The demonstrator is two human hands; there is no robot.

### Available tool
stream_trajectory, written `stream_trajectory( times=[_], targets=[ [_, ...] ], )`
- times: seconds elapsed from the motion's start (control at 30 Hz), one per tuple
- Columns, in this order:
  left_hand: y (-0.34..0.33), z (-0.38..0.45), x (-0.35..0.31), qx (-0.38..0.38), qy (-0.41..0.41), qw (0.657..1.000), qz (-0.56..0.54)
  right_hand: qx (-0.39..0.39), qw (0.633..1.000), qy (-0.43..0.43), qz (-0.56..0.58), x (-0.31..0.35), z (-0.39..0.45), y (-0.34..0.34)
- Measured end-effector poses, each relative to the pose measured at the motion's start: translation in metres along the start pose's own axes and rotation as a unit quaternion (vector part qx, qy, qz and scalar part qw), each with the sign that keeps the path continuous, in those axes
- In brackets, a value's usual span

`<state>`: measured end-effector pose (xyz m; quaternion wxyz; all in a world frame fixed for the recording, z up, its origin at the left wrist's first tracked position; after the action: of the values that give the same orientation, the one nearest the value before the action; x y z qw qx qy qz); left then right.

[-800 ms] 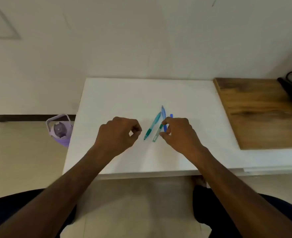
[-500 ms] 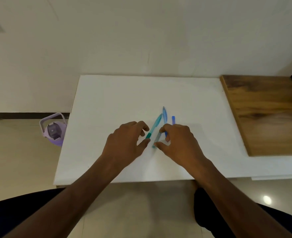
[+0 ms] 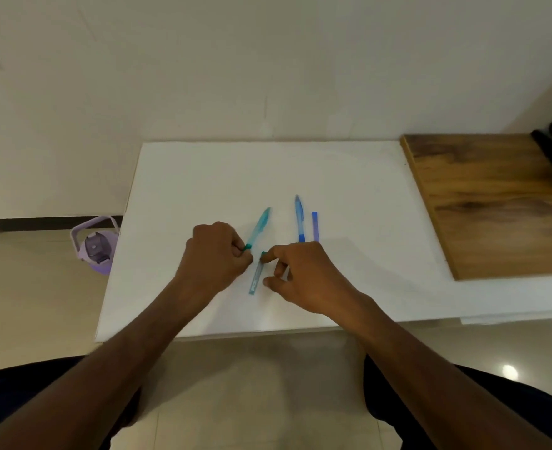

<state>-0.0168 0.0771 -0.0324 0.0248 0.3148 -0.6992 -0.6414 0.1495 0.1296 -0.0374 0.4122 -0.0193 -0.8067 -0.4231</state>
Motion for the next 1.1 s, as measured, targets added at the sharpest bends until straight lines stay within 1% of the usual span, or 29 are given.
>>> stream_trajectory(
  times=[0.03,0.1,0.13,0.2,0.23,0.3,0.37,0.43,0.53,0.6,0.67,0.77,0.87,1.0,1.1],
  targets=[
    [0.006,-0.002,0.004,-0.002,-0.002,1.000,-0.021,-0.023,0.999,0.003,0.023,0.002,0.000,0.005],
    [0.019,-0.008,0.006,-0.014,-0.020,0.997,-0.071,-0.100,0.990,-0.013,0.097,0.002,0.003,0.026],
    [0.024,-0.014,0.005,-0.018,-0.032,0.994,-0.100,-0.134,0.978,-0.035,0.158,-0.001,0.005,0.037],
    [0.029,-0.026,0.000,-0.013,-0.071,0.988,-0.133,-0.165,0.933,-0.085,0.308,-0.006,0.008,0.053],
    [0.029,-0.032,-0.003,-0.004,-0.095,0.987,-0.131,-0.165,0.911,-0.103,0.364,-0.006,0.010,0.057],
    [0.028,-0.042,-0.006,0.019,-0.128,0.985,-0.113,-0.160,0.877,-0.117,0.438,-0.003,0.012,0.062],
    [0.028,-0.046,-0.006,0.042,-0.139,0.984,-0.105,-0.158,0.865,-0.120,0.461,0.001,0.012,0.063],
    [0.031,-0.046,-0.004,0.046,-0.141,0.984,-0.103,-0.144,0.850,-0.121,0.492,0.005,0.013,0.060],
    [0.036,-0.041,0.001,0.038,-0.125,0.986,-0.107,-0.113,0.780,-0.120,0.603,0.012,0.014,0.050],
    [0.035,-0.040,0.004,0.042,-0.114,0.988,-0.100,-0.101,0.751,-0.128,0.640,0.016,0.015,0.045],
    [0.032,-0.040,0.002,0.046,-0.121,0.987,-0.094,-0.091,0.730,-0.156,0.659,0.016,0.014,0.039],
    [0.032,-0.041,0.000,0.031,-0.135,0.984,-0.110,-0.071,0.723,-0.201,0.658,0.014,0.010,0.030],
    [0.033,-0.040,0.000,0.018,-0.138,0.984,-0.111,-0.059,0.709,-0.189,0.677,0.018,0.011,0.026],
    [0.037,-0.042,-0.009,-0.027,-0.145,0.980,-0.130,-0.009,0.733,-0.168,0.659,0.026,0.012,0.015],
    [0.038,-0.042,-0.007,-0.050,-0.125,0.980,-0.148,-0.019,0.751,-0.161,0.640,0.026,0.012,0.016]
  ],
)
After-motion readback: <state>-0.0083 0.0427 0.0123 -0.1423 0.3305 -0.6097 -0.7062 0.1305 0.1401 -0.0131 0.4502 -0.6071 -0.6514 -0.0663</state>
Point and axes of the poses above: each hand's wrist, its own z-axis towards the middle knuckle, its own y-axis out of the back of the hand, x = y × z, the point moved 6 cm from there along z, towards the middle knuckle, and after that the axes turned 9 degrees about z, right-handed, at the moved point
